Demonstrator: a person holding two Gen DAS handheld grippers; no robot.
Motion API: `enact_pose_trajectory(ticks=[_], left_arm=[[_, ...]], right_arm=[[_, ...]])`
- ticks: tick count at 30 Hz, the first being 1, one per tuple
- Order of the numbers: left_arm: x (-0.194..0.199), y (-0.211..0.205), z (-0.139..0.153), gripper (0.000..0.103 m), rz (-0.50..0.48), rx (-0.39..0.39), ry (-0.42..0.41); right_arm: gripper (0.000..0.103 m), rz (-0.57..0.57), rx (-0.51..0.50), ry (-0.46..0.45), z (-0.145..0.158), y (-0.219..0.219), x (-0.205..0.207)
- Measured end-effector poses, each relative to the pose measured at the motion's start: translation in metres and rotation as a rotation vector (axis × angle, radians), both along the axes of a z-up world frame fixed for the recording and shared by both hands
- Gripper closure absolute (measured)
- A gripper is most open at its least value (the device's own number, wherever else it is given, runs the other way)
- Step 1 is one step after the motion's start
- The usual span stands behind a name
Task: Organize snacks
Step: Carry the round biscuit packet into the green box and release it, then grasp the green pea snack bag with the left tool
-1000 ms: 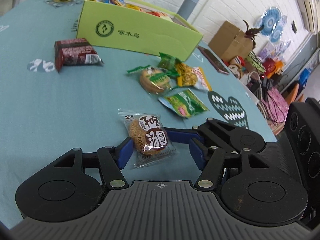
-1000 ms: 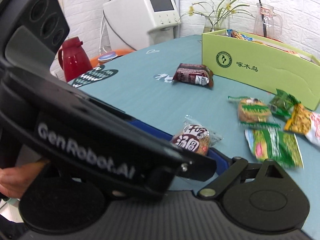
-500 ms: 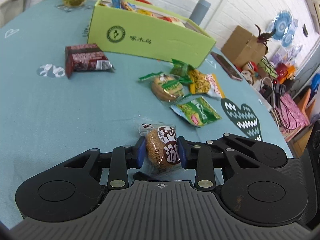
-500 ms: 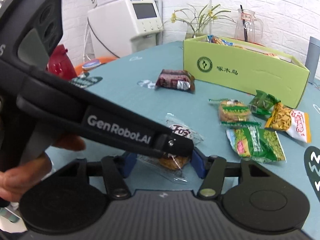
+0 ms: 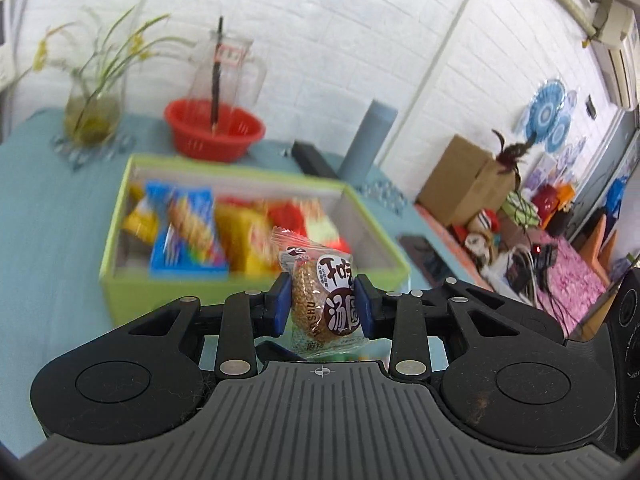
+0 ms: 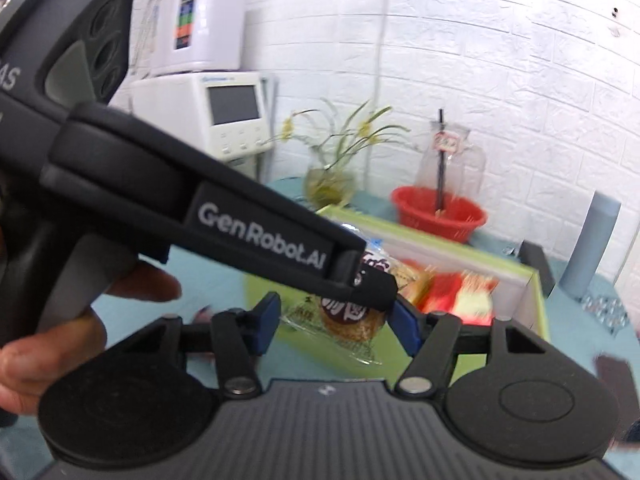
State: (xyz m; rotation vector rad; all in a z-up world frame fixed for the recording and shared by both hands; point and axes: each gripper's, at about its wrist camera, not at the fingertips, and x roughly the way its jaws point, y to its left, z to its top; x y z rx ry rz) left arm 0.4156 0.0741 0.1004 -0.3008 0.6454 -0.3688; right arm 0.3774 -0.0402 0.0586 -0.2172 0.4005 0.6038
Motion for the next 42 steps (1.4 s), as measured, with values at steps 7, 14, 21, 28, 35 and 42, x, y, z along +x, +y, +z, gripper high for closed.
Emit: enact_pose_trajectory(ticks=[7,14,21,28,35,42], left_arm=[[0.11,-0.013,-0.033,0.092,-0.004,0.004,0.097],[0.117,-0.011,-0.048,0.045,-0.024,-0.041,0.081],[0.044,0.009,-0.01,0.027,0.002,-0.039,-0.068],[-0.04,0.014,-0.043,0.024,0.015,-0.078,0.015],[-0.074,-0.007,-0.092,0.032,-0.035,-0.107,0.23],[-0.083,-0.028,-0.105,0.06,-0.047,-0.062,0.256]], right_arm=[[0.034,-0.042,-0.01,0.138,-0.025,-0.009,0.099],[0.007,-0.076,0.023,0.145,-0.04,-0.018,0.114],[0.001,-0.093,0.089,-0.004,-0.014,-0.054,0.024],[0.0,-0.108,0.116,0.145,-0.054,-0.075,-0.058],[0.001,-0.126,0.116,0.291,-0.104,-0.07,-0.085],[0.001,-0.046,0.043,0.27,-0.096,-0.044,-0.114]])
